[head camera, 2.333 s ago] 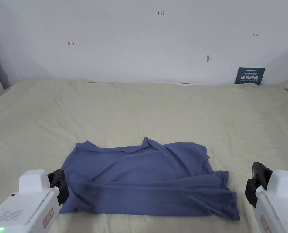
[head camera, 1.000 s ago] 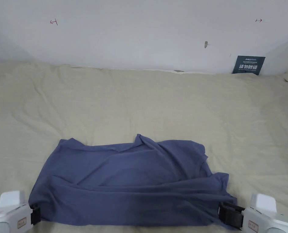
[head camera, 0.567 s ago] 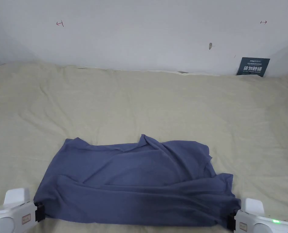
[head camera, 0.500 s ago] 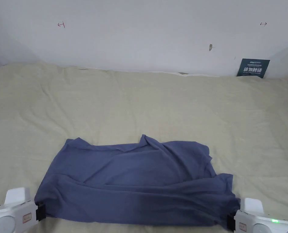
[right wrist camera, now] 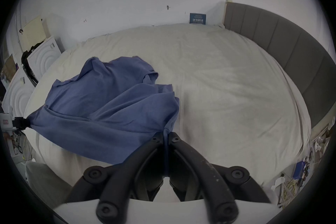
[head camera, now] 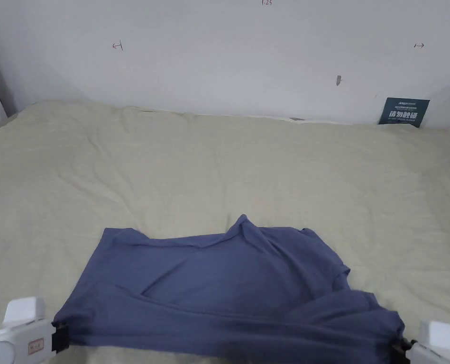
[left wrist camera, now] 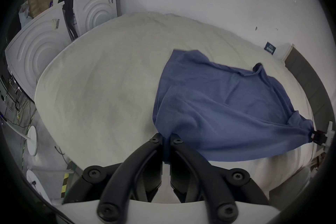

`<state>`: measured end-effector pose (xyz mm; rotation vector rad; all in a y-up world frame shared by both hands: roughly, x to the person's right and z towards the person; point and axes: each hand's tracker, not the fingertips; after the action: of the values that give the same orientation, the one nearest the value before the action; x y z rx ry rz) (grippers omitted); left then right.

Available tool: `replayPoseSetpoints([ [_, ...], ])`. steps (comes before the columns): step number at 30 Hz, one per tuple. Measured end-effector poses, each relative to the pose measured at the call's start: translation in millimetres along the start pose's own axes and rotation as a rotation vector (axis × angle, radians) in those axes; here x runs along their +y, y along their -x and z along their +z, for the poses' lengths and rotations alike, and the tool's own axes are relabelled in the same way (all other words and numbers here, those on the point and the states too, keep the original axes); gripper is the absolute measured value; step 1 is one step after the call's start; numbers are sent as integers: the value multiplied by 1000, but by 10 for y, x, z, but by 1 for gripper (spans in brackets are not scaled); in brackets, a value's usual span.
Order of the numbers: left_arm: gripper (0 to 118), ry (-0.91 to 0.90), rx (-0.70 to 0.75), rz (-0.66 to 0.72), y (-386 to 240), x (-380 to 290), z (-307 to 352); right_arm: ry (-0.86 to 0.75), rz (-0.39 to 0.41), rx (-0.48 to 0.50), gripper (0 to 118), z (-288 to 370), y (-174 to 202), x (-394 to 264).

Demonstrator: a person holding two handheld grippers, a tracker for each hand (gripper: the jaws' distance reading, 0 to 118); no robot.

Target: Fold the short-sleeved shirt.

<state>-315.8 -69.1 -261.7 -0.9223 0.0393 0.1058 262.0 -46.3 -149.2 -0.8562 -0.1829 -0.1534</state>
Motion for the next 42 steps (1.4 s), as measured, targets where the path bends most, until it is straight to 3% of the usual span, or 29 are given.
replayPoseSetpoints([
  [7, 7, 109, 43, -15, 125, -461, -241, 145, -9, -38, 6, -409, -57, -568],
  [9, 7, 128, 58, -31, 82, -490, -329, 177, -43, -33, 6, -537, -105, -614],
  [14, 7, 135, 105, -82, -39, -446, -322, 160, -49, -50, 6, -419, -27, -570],
  [16, 22, 122, 112, -68, -50, -414, -277, 152, -53, -48, 11, -182, 151, -499],
  [17, 42, 117, 126, -51, -48, -368, -222, 141, -51, -48, 22, -89, 180, -403],
  [18, 78, 107, 119, -26, -54, -312, -156, 105, -37, -46, 45, -17, 171, -326],
  [19, 99, 68, 65, 6, -72, -240, -56, 39, -21, -30, 65, 64, 154, -239],
  [20, 112, 20, 25, 18, -102, -174, 65, -17, -7, -21, 81, 186, 187, -125],
  [21, 116, -55, -10, 35, -150, -84, 243, -74, 12, -14, 98, 321, 230, 5],
  [22, 115, -126, -31, 38, -223, 10, 404, -140, 29, -14, 104, 473, 278, 136],
  [28, 115, -505, -98, -16, -681, 377, 1211, -495, 104, -12, 106, 1006, 403, 551],
  [34, 115, -774, -32, -108, -1099, 358, 1492, -669, 160, -61, 102, 1262, 726, 554],
  [35, 114, -790, -24, -127, -1144, 337, 1484, -669, 164, -56, 94, 1284, 781, 537],
  [36, 107, -793, -19, -147, -1191, 313, 1476, -673, 164, -44, 74, 1284, 796, 516],
  [37, 91, -786, -25, -159, -1230, 299, 1463, -676, 163, -39, 51, 1279, 810, 497],
  [38, 63, -787, -38, -177, -1247, 269, 1461, -674, 163, -35, 24, 1272, 819, 484],
  [39, 13, -791, -58, -193, -1269, 232, 1456, -669, 162, -33, 3, 1234, 800, 478],
  [40, 2, -785, -62, -208, -1296, 210, 1437, -667, 161, -34, 2, 1211, 799, 463],
  [42, 0, -753, -54, -230, -1325, 200, 1378, -670, 158, -31, 2, 1173, 762, 440],
])
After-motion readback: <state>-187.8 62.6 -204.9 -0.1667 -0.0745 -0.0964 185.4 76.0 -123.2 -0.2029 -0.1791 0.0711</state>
